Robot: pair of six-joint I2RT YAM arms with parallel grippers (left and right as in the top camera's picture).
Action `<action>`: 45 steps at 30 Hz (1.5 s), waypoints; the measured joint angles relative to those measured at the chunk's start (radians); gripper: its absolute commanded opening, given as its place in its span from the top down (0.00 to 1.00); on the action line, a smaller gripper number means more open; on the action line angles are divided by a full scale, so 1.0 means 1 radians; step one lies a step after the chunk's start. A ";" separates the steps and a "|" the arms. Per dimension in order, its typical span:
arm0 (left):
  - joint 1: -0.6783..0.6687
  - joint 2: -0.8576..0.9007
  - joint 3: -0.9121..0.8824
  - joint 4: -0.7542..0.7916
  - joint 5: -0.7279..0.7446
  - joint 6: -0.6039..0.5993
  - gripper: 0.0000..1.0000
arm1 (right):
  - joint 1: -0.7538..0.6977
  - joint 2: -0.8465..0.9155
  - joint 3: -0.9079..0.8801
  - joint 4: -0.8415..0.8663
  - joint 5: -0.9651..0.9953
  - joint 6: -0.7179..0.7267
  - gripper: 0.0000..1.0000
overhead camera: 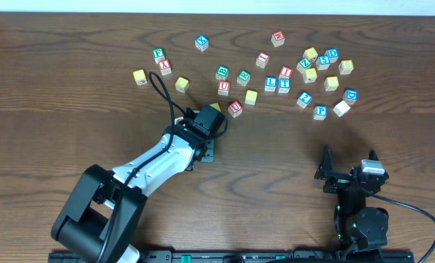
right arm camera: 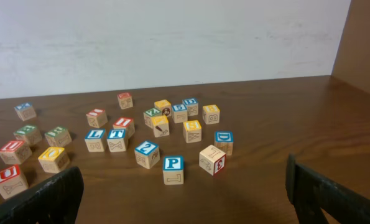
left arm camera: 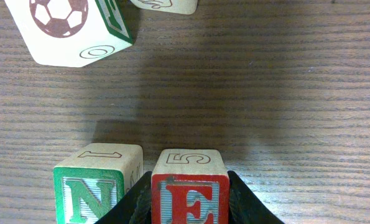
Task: Spell out NEURIPS
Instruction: 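Lower the red E block onto the table right of the N block, then open the left gripper to release the E block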
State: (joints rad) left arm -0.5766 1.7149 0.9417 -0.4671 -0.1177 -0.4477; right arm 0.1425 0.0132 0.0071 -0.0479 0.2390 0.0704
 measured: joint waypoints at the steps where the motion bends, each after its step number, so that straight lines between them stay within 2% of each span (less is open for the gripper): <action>1: 0.000 0.000 0.000 0.000 0.000 0.000 0.92 | 0.000 0.000 0.000 0.000 0.000 0.000 0.01; 6: 0.000 0.000 0.000 0.000 0.000 0.000 0.91 | 0.000 0.000 0.000 0.000 0.000 0.000 0.01; 8: 0.000 0.000 0.000 0.000 0.000 0.000 0.84 | 0.000 0.000 0.000 0.000 0.000 0.000 0.01; 9: 0.000 0.000 -0.001 0.000 0.000 0.000 0.76 | 0.000 0.000 0.000 0.000 0.000 0.000 0.01; 11: 0.000 0.000 -0.001 0.000 0.000 0.000 0.73 | 0.000 0.000 0.000 0.000 0.000 0.000 0.01; 15: 0.000 0.000 -0.001 0.000 0.000 0.000 0.71 | 0.000 0.000 0.000 0.000 0.000 0.000 0.01; 18: 0.000 0.000 -0.001 0.000 0.000 0.000 0.65 | 0.000 0.000 0.000 0.000 0.000 0.000 0.01; 22: 0.000 0.000 -0.001 0.000 0.003 0.003 0.62 | 0.000 0.000 0.000 0.000 0.000 0.000 0.01; 45: 0.000 0.000 -0.001 0.001 0.003 0.003 0.61 | 0.000 0.000 0.000 0.000 0.000 0.000 0.01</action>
State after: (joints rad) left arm -0.5766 1.7149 0.9409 -0.4660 -0.1143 -0.4442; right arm 0.1425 0.0132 0.0067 -0.0479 0.2390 0.0704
